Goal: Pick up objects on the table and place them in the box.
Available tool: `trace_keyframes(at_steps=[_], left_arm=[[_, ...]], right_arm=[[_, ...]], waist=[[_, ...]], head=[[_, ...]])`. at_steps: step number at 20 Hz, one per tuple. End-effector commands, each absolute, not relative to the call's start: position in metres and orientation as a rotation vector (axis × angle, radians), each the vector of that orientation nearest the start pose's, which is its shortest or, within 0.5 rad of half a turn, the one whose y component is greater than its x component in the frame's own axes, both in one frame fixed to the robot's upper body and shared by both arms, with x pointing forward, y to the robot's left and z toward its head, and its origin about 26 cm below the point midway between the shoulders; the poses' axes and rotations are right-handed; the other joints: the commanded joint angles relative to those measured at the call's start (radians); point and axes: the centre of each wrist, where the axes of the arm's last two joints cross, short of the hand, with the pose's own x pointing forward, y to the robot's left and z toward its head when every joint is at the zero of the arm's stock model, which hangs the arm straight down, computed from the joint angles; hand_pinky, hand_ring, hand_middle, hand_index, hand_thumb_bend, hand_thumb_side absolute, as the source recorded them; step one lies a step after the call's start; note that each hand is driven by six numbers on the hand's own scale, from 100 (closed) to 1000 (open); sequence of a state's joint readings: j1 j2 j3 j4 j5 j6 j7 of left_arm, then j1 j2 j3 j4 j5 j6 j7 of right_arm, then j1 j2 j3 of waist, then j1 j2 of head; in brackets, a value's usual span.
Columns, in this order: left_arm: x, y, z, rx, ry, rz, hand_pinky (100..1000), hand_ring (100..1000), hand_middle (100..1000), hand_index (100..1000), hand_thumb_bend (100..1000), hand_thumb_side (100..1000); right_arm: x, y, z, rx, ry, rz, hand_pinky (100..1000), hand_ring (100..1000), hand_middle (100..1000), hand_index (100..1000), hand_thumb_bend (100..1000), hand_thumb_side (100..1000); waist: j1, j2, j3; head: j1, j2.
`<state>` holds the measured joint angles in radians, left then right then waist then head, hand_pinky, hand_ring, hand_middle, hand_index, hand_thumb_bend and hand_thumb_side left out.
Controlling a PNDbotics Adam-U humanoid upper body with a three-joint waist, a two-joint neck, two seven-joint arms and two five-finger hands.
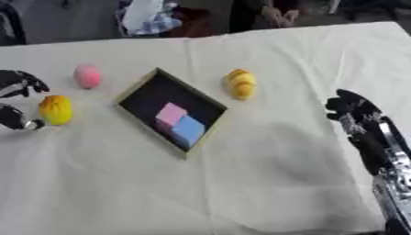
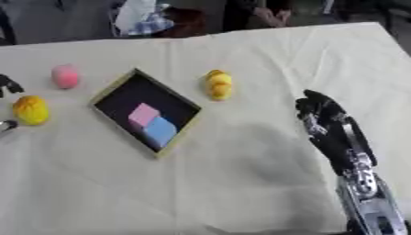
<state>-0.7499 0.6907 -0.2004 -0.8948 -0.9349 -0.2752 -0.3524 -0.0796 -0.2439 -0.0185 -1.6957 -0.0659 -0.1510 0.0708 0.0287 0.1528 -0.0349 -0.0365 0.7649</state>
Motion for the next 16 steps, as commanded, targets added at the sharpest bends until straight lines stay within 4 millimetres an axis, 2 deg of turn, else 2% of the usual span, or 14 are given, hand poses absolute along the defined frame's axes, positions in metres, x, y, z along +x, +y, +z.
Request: trace_keyframes(at_steps=[1,9,11,14,16], left_arm=[[0.437,0.405,0.170,1.049,-1.099,-1.562,753,689,733,849,468,160],[0.442,0.395,0.153,0.950,-1.072,-1.595,753,686,730,841,437,191],[0.443,0.393,0.150,0.928,-1.063,-1.605,745,669,712,823,417,175],[0.444,0.390,0.148,0.912,-1.061,-1.617,719,624,658,777,359,166],[0.445,0.388,0.152,0.930,-1.086,-1.609,687,564,584,710,281,161]], right_arm=[[0.297,-0.297,0.066,-0.088,-1.936,0.259,798,808,725,854,100,488],[0.298,-0.296,0.067,-0.081,-1.938,0.261,798,808,725,854,100,488],[0.298,-0.296,0.067,-0.080,-1.939,0.260,798,808,725,854,100,487],[0.298,-0.295,0.066,-0.079,-1.938,0.259,798,808,725,854,100,488],[0.298,-0.295,0.066,-0.079,-1.938,0.260,798,808,725,854,100,488]], waist=[[-0.011,-0.017,-0.001],[-0.016,-0.014,-0.006],[-0.018,-0.013,-0.008],[-0.017,-0.012,-0.010],[-0.017,-0.013,-0.010]], head=[[-0.001,0.000],[0.002,0.000],[0.004,0.001],[0.004,0.002],[0.003,0.003]])
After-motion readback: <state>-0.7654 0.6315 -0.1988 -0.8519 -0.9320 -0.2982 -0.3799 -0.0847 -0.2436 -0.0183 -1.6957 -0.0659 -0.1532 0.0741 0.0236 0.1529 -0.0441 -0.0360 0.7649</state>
